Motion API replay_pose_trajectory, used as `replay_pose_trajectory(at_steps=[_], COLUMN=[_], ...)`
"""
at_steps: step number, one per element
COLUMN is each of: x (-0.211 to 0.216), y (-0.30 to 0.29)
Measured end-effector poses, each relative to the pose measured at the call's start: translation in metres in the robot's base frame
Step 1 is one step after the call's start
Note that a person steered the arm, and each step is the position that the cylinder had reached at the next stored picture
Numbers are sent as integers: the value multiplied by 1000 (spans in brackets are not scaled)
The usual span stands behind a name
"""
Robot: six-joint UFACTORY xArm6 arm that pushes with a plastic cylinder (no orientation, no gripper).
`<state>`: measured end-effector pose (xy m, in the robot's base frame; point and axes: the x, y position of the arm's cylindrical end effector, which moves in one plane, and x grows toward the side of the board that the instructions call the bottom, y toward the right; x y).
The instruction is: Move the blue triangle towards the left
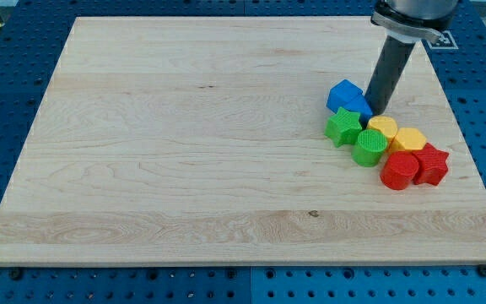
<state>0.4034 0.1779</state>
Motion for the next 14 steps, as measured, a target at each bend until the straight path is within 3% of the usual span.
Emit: replay_pose_trajectory(at_steps=[2,5,8,11,14], x=[-8,-7,-3,5,14], y=[-17,31,-16,-1,-29])
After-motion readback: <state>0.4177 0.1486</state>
